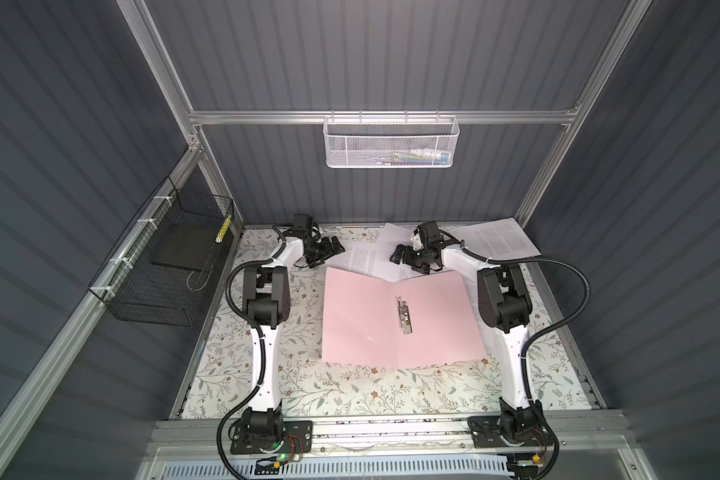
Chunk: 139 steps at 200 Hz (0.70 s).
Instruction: Put the files into the folder
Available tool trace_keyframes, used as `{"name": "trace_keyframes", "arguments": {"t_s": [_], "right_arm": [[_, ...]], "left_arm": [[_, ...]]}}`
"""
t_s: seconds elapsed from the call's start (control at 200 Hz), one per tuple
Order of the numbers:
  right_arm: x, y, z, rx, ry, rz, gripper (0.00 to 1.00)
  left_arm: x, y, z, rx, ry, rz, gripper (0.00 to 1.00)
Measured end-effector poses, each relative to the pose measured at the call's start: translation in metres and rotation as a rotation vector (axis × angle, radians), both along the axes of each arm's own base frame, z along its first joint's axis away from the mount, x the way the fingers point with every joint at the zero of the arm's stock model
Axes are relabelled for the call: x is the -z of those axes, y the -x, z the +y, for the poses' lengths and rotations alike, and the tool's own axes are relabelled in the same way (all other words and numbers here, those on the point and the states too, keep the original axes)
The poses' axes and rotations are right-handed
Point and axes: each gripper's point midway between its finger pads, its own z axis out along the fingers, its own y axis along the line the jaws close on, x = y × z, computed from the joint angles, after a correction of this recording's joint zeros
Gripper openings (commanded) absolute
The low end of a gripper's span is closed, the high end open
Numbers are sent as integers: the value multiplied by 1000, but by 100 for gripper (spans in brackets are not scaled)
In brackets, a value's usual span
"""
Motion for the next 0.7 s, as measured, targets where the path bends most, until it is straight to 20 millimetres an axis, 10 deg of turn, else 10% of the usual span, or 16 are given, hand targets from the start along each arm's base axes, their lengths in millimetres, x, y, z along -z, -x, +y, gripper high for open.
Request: {"name": "trace_keyframes", "arguments": {"t_s": [0.695], "right_arm": [[-4, -27, 6, 53, -150, 53, 99]], "left_arm": [[0, -10, -55, 122, 43, -38, 99]]}}
